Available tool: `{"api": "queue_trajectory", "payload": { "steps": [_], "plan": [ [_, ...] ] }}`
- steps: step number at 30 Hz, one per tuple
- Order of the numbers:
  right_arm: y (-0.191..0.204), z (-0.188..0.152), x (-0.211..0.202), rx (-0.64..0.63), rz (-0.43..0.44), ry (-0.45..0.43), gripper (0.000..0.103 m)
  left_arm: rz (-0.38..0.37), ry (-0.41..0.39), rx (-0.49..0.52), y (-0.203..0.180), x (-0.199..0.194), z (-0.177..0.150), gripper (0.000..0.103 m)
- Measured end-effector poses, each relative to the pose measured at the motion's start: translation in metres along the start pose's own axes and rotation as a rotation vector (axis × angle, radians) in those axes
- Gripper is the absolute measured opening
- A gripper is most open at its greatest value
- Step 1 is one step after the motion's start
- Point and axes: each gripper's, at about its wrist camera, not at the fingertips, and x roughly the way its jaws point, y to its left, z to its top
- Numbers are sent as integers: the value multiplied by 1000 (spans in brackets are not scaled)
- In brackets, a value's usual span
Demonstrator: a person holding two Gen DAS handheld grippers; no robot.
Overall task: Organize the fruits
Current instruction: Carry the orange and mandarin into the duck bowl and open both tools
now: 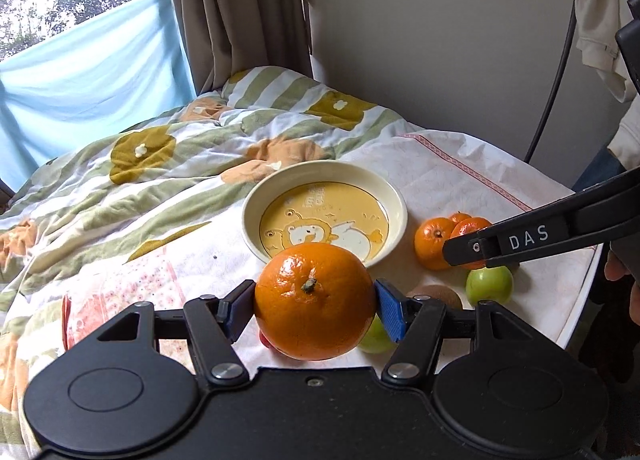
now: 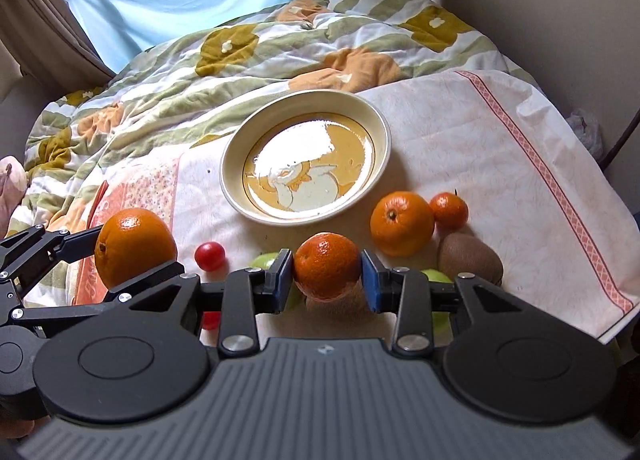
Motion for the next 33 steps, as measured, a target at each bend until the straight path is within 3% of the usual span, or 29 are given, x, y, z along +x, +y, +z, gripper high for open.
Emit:
{"api": "queue_trajectory", "payload": {
  "steps": [9, 19, 27, 33],
  "plan": [
    [-23, 69, 29, -57, 78, 26, 51, 73, 21, -101, 1, 33, 45, 68],
    [-44, 152, 98, -168, 144, 73, 51, 165, 66, -165, 5, 108, 91, 68],
    [-36, 189, 155, -229, 203, 108, 51, 199, 134, -208, 14, 171, 99, 68],
    [-32, 194, 179, -218, 218, 155, 51, 192, 190, -187, 15, 205, 93, 68]
  ]
}}
